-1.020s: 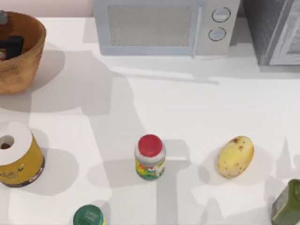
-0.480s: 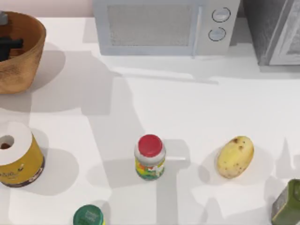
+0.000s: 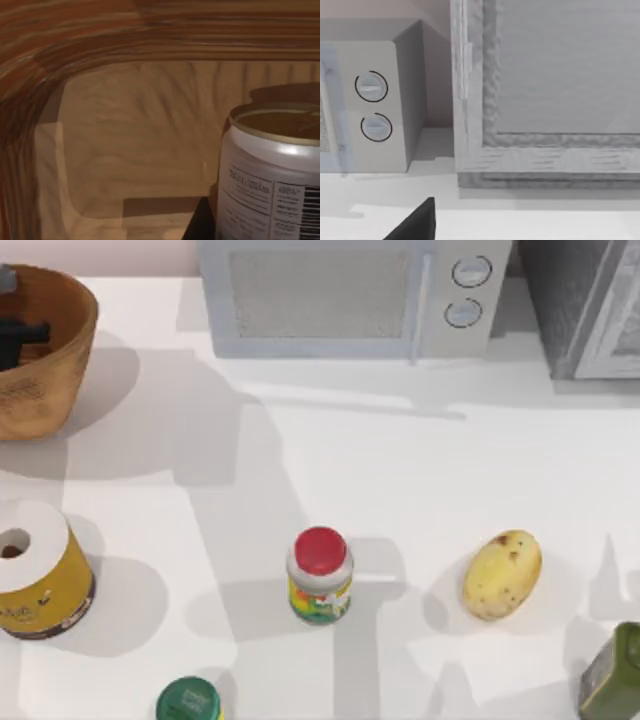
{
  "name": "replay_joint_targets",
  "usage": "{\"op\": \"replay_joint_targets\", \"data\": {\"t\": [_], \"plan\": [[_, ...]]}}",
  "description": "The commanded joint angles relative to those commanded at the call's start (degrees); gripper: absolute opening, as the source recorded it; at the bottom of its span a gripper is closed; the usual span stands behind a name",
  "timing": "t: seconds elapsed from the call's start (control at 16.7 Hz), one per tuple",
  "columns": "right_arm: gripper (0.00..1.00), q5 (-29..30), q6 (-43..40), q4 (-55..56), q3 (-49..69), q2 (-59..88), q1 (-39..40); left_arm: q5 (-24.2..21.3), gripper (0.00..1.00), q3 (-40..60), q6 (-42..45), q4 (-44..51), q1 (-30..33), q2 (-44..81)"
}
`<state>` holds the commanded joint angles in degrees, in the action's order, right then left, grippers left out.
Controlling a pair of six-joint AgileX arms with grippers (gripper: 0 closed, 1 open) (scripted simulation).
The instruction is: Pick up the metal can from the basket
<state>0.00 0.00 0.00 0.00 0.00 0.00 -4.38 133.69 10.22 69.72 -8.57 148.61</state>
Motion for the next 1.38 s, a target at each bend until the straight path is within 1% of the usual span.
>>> {"op": "replay_joint_targets", "data": {"t": [0.12,0.18,0.36,0.6,0.84,1.14,1.38], "plan": [[1.00,0.0,0.0,0.0,0.0,0.0,0.0,0.0,0.00,0.0,0.0,0.0,0.0,0.0],[1.00,0.0,0.0,0.0,0.0,0.0,0.0,0.3,0.00,-2.1,-0.6,0.4,-0.2,-3.5],[1.00,0.0,0.0,0.0,0.0,0.0,0.0,0.5,0.00,-3.0,-0.4,-0.1,0.1,-4.4],[1.00,0.0,0.0,0.0,0.0,0.0,0.0,1.2,0.00,-9.6,-0.4,-3.8,1.1,-11.3],[1.00,0.0,0.0,0.0,0.0,0.0,0.0,1.4,0.00,-22.1,-1.4,-10.5,1.9,-24.1],[1.00,0.0,0.0,0.0,0.0,0.0,0.0,1.7,0.00,-42.5,-3.0,-19.8,2.8,-45.9],[1.00,0.0,0.0,0.0,0.0,0.0,0.0,2.0,0.00,-55.8,-4.1,-26.5,3.5,-60.9]]}}
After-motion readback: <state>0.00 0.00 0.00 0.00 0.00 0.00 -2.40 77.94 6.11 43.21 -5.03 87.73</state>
